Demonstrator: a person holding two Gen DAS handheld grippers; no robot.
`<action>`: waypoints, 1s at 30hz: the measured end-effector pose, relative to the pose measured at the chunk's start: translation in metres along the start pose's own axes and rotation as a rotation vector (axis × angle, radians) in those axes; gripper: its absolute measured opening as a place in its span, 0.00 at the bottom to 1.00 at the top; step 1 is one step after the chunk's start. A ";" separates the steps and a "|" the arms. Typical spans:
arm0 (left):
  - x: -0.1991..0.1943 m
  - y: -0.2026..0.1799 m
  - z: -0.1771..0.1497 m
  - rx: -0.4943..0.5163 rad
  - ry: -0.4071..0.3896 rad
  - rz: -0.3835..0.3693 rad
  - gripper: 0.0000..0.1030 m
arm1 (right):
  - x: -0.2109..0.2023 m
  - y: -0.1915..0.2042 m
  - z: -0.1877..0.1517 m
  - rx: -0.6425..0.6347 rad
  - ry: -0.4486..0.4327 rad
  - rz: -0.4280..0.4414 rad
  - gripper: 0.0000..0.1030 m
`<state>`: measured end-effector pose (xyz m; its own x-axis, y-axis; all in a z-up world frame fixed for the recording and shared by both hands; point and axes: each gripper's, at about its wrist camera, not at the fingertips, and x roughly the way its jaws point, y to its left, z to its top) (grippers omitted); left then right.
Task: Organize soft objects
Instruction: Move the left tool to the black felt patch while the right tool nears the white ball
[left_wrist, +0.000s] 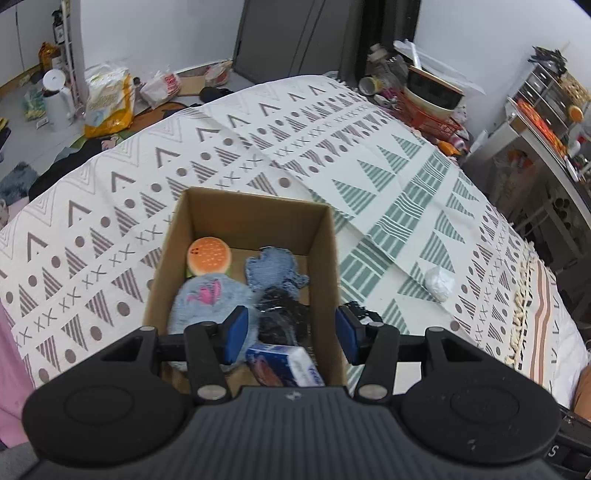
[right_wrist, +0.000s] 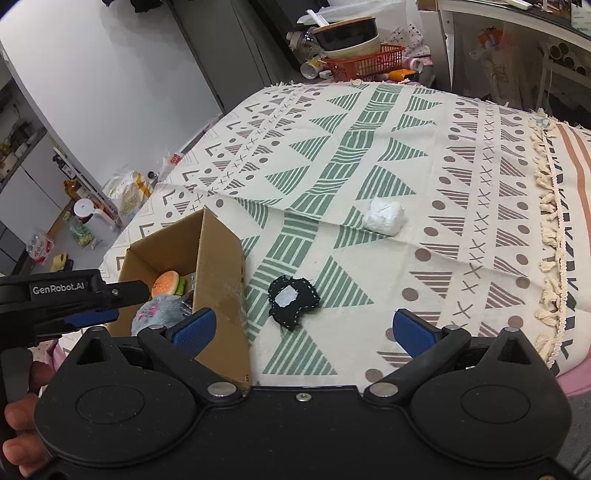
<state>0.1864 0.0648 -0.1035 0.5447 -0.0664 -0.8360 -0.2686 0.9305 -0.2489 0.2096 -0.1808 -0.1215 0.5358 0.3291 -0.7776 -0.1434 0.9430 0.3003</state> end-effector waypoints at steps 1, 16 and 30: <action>0.000 -0.003 -0.001 0.005 0.000 -0.001 0.49 | -0.001 -0.003 0.000 0.001 -0.003 0.001 1.00; 0.005 -0.057 -0.010 0.077 0.008 0.002 0.49 | -0.013 -0.062 0.000 0.062 -0.033 0.006 1.00; 0.026 -0.096 -0.016 0.125 0.028 0.004 0.49 | -0.007 -0.103 0.009 0.073 -0.062 0.031 1.00</action>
<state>0.2138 -0.0322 -0.1087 0.5209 -0.0713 -0.8506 -0.1688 0.9682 -0.1845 0.2282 -0.2802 -0.1423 0.5831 0.3522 -0.7321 -0.1008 0.9256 0.3649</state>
